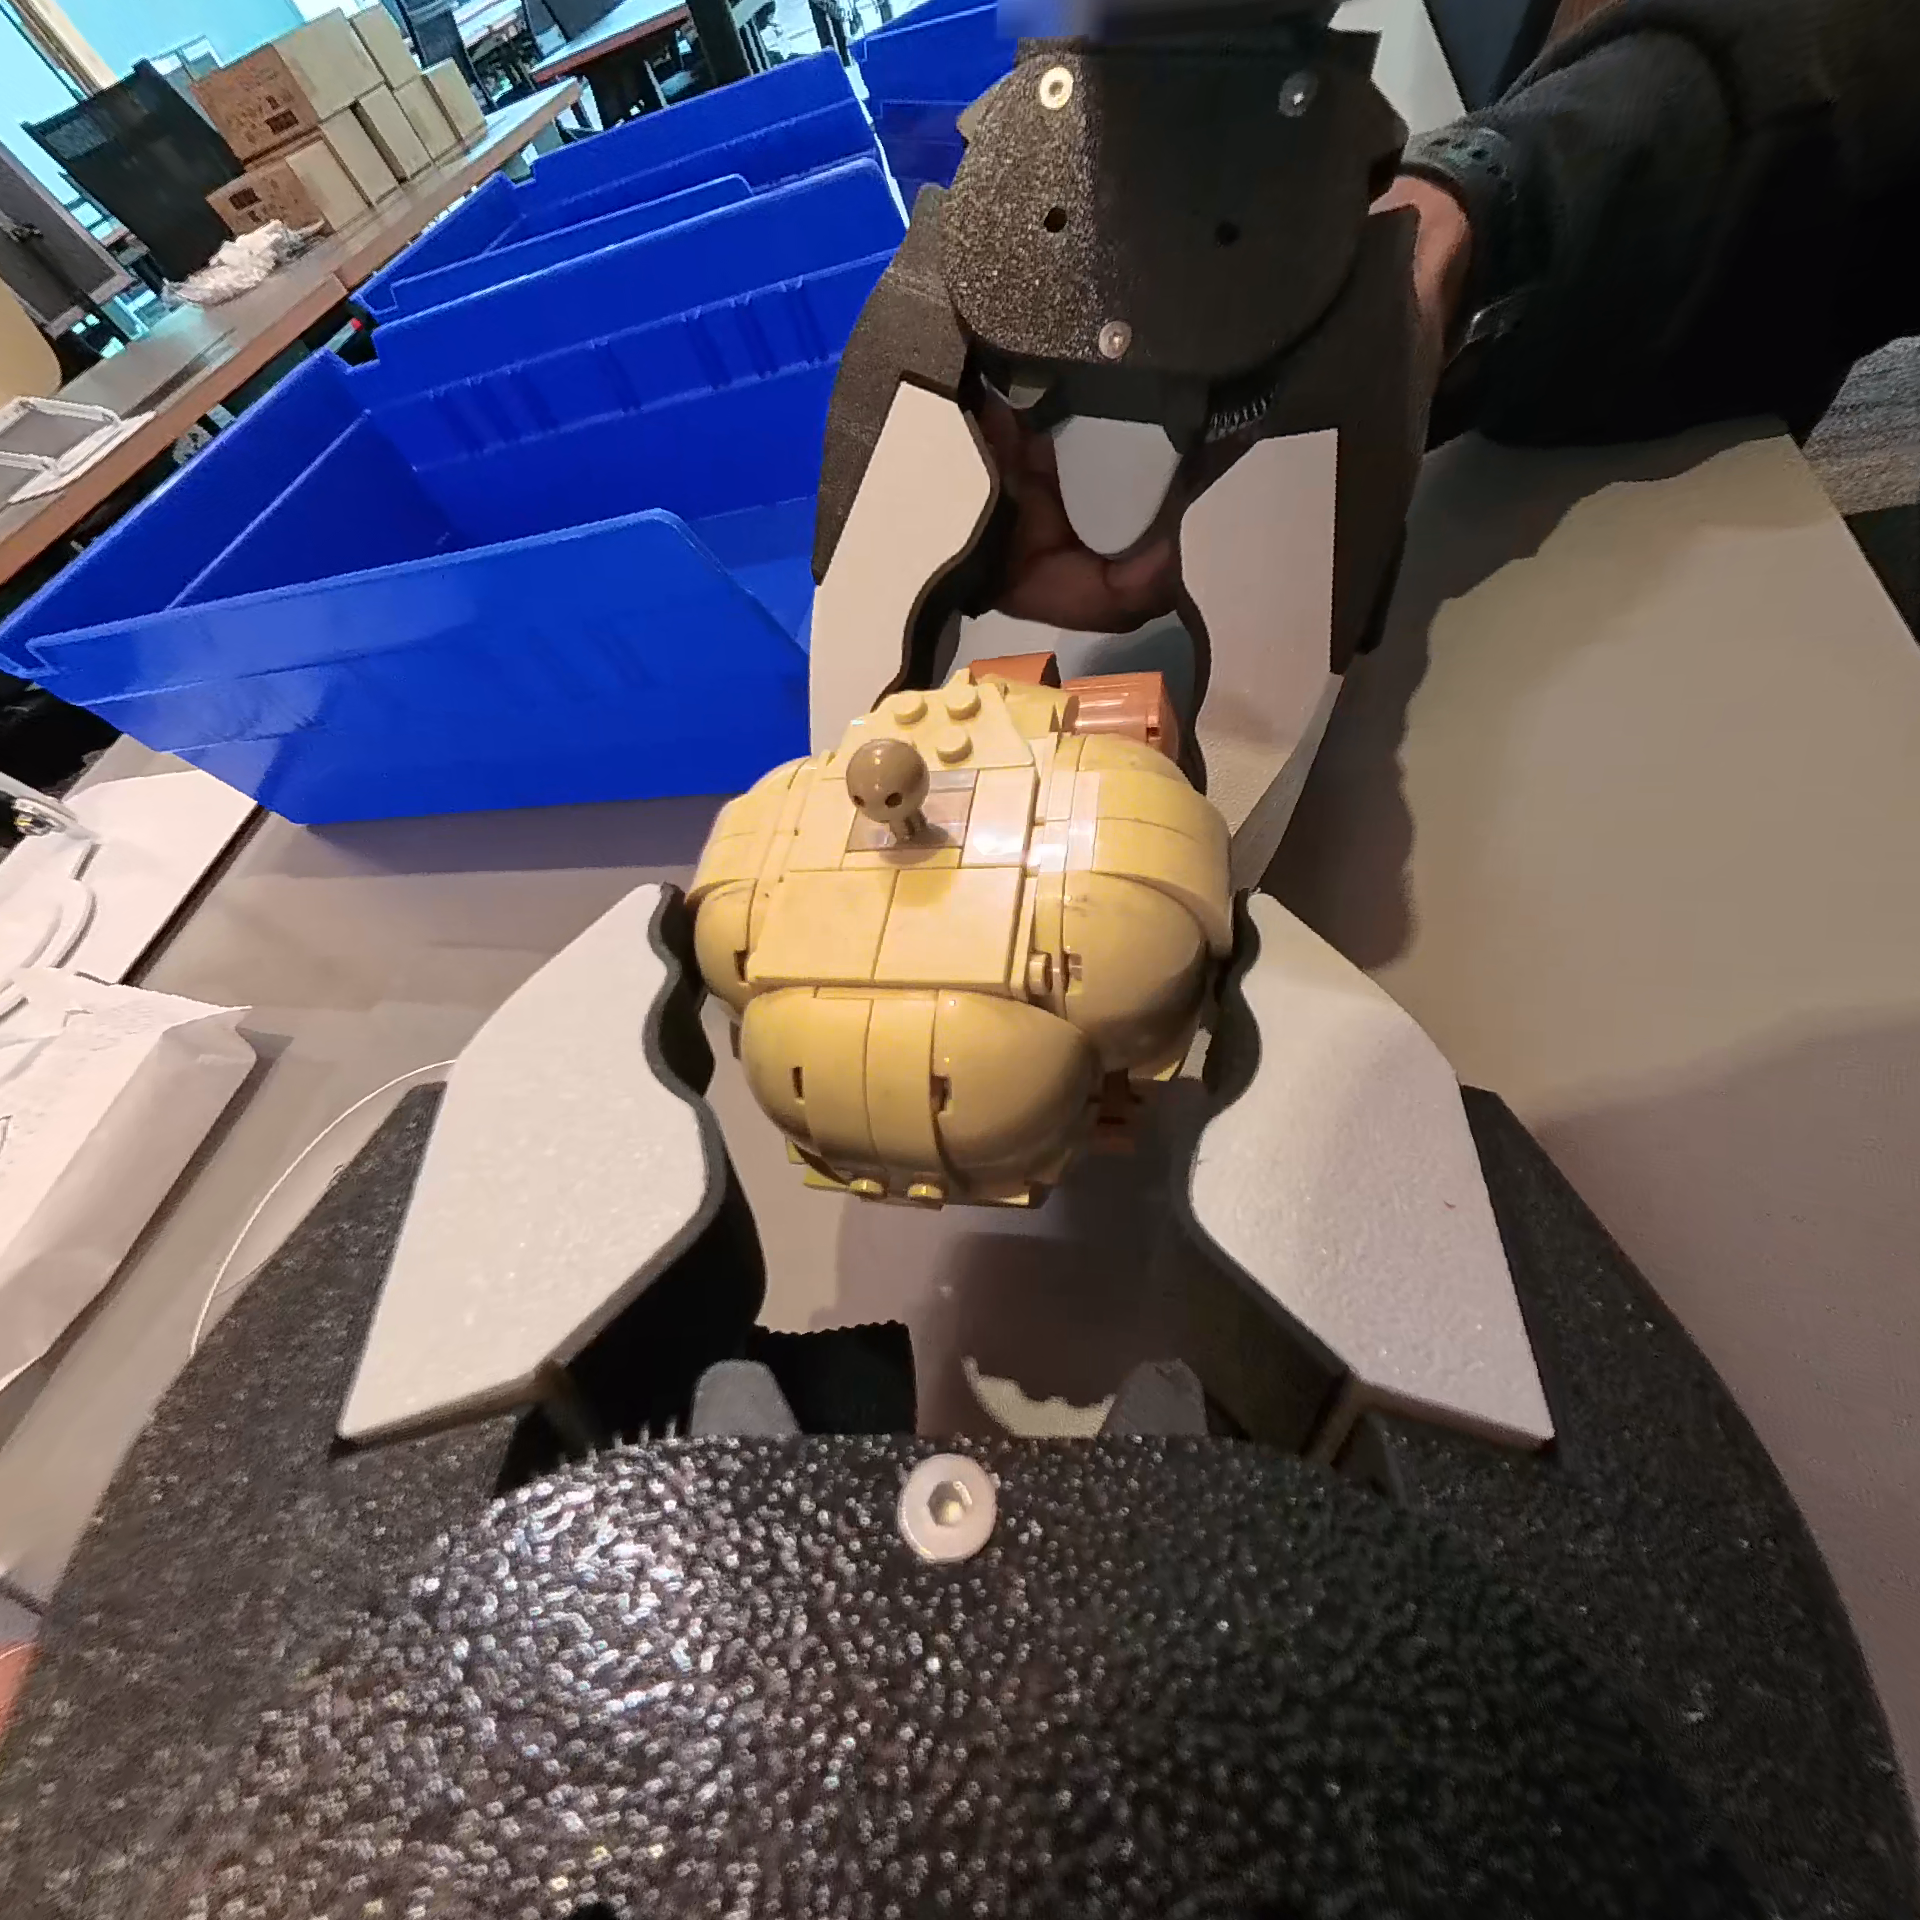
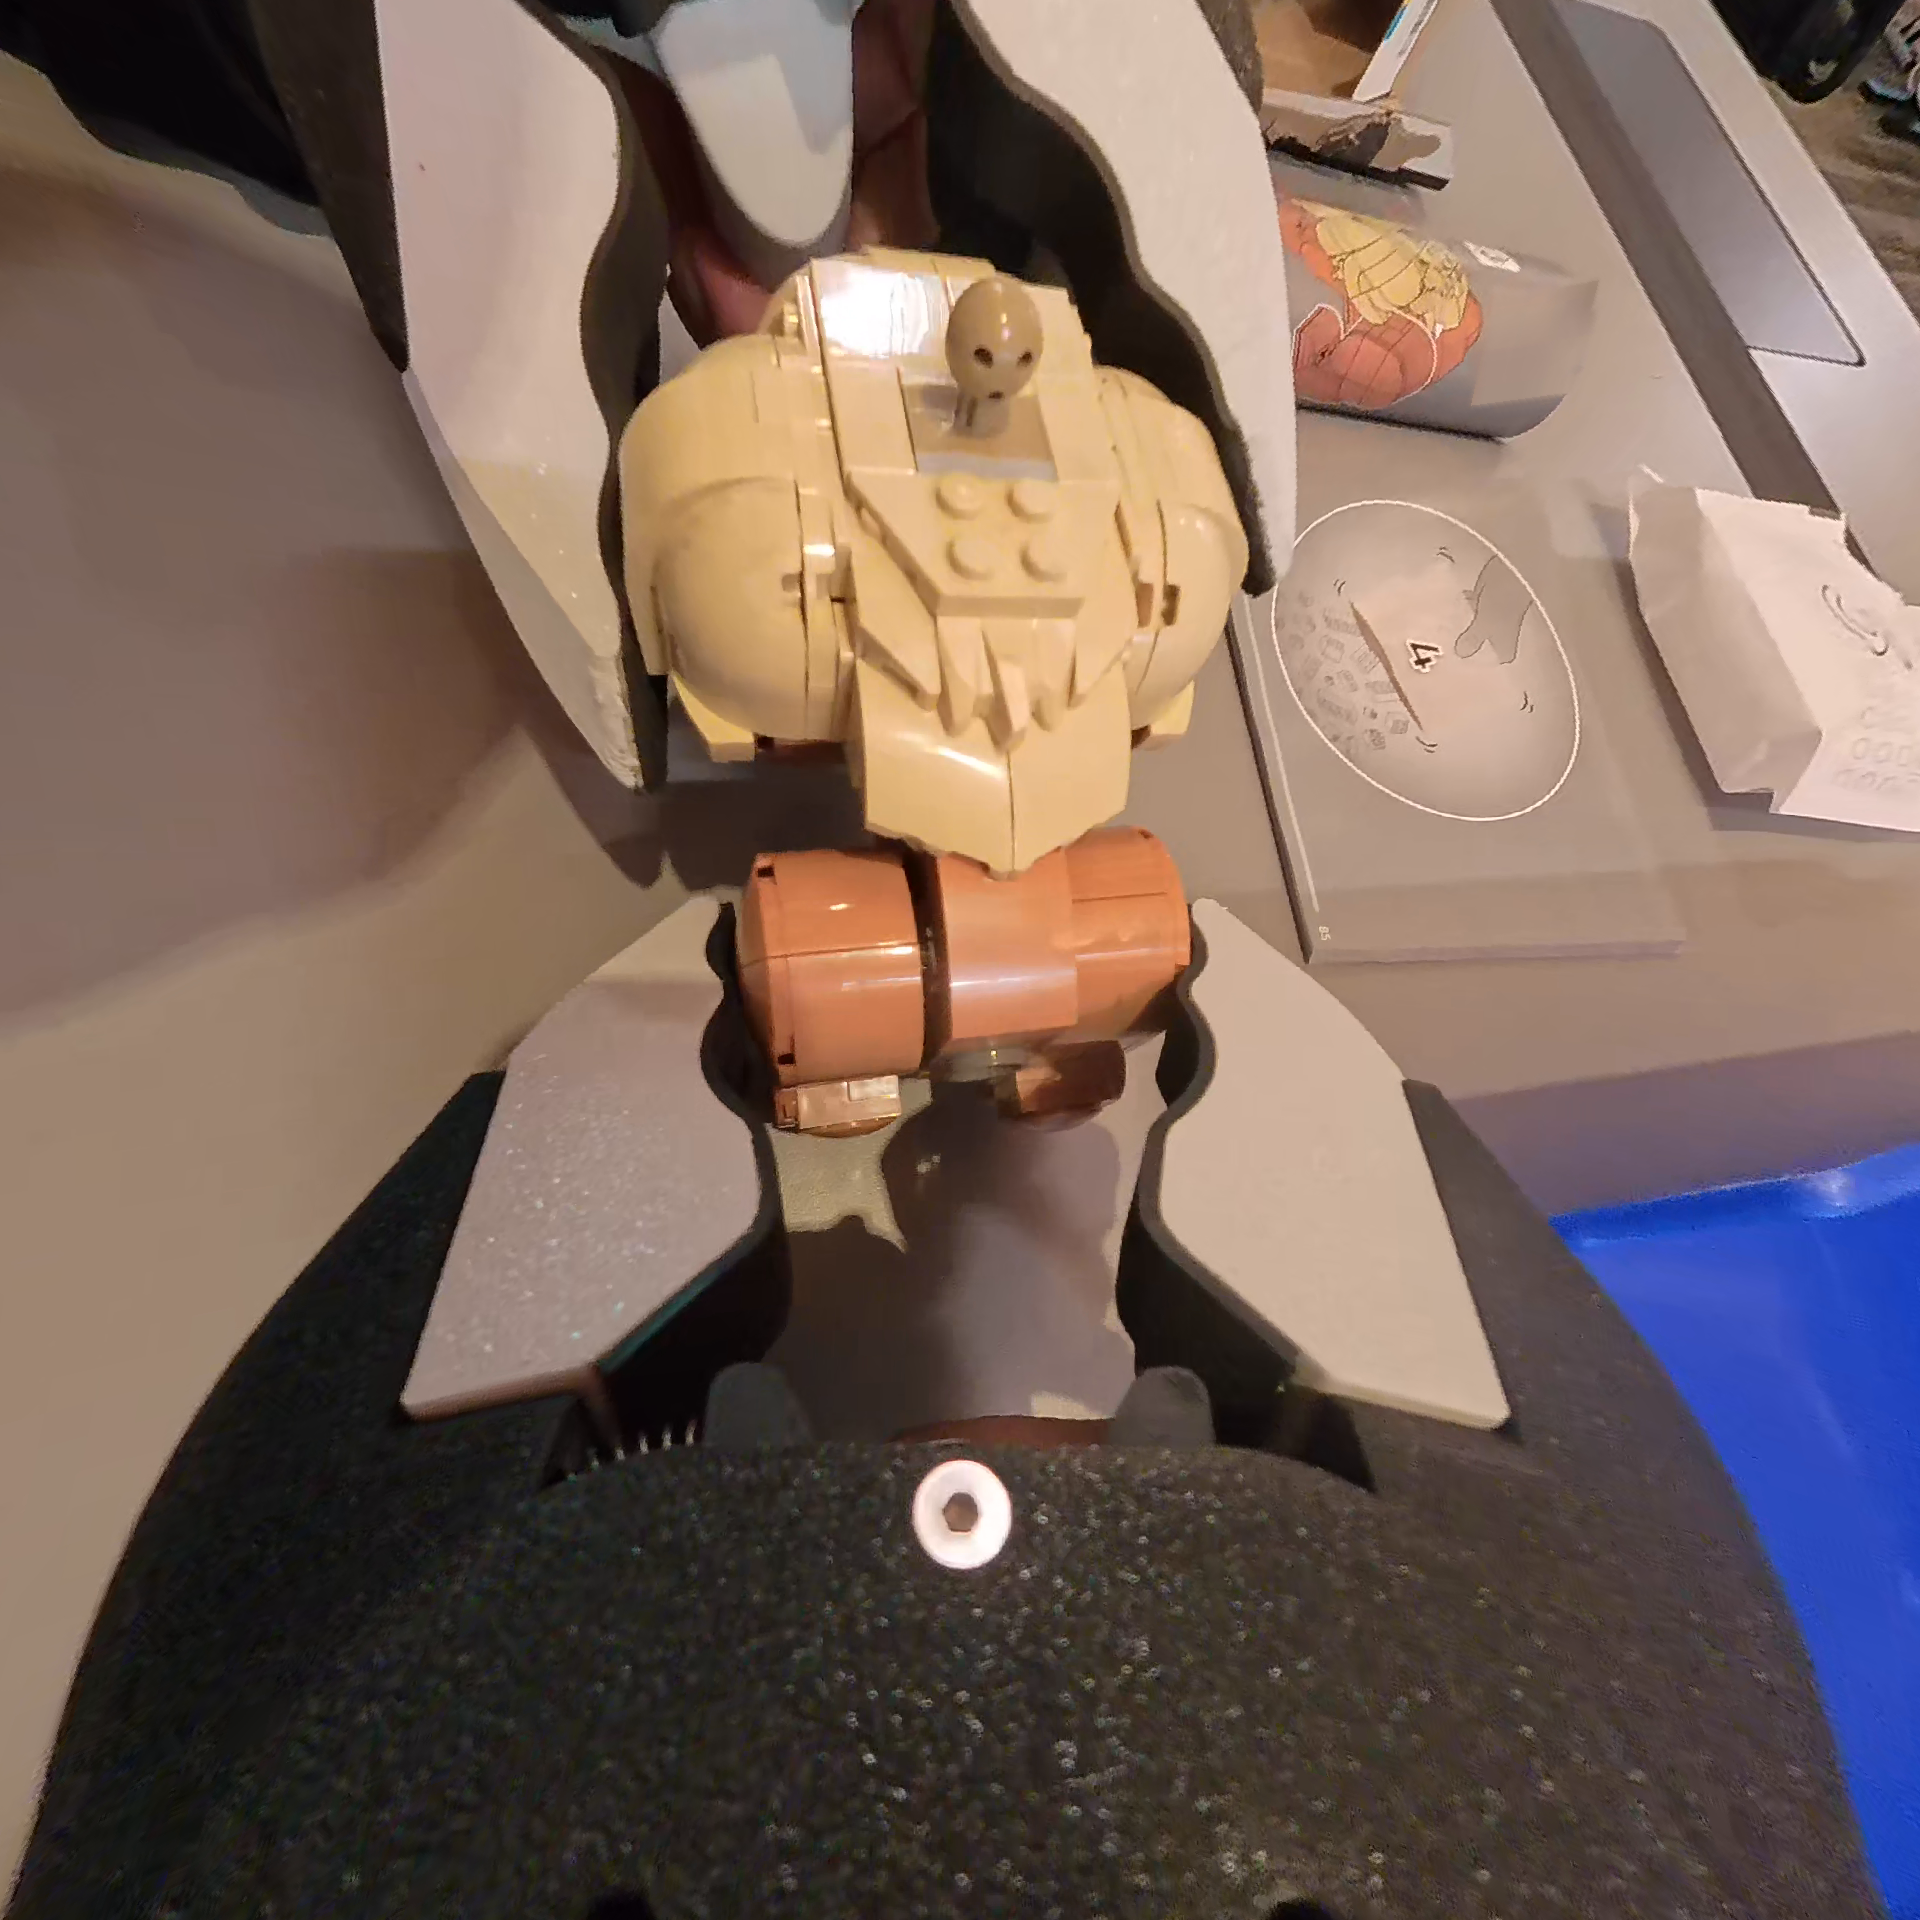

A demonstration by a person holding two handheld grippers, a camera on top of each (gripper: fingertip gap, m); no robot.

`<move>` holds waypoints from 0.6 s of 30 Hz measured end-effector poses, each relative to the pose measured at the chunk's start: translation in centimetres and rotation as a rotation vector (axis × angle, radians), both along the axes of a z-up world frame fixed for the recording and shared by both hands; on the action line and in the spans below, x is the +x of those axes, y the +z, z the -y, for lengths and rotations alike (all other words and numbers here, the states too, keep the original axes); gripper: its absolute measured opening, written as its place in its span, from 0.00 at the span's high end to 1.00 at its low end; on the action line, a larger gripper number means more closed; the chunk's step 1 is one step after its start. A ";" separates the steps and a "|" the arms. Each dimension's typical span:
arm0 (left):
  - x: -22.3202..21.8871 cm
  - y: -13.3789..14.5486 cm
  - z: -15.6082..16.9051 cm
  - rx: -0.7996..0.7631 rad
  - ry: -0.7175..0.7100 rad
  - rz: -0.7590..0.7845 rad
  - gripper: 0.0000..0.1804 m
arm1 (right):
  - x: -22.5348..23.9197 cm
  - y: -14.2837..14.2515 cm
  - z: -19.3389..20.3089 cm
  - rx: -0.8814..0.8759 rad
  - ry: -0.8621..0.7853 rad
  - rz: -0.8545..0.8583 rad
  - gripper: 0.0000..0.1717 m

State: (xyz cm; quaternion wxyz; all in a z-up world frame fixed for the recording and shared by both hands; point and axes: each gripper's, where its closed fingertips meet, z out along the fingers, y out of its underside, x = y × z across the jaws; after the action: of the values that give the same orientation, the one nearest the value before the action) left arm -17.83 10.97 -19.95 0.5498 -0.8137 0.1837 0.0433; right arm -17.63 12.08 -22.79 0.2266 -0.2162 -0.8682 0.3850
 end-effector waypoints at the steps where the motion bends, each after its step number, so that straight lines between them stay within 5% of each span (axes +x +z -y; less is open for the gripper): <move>1: 0.0 0.0 0.0 -0.001 0.000 0.000 0.48 | 0.0 0.0 0.0 0.003 0.001 -0.001 0.55; 18: 0.4 0.1 0.1 -0.011 0.009 -0.025 0.48 | 0.3 0.4 -0.3 0.047 0.011 -0.015 0.56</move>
State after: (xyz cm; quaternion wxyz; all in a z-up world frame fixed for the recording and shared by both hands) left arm -17.45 10.90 -19.85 0.5429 -0.8169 0.1872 0.0547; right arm -17.29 12.37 -22.40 0.2359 -0.2030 -0.8763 0.3676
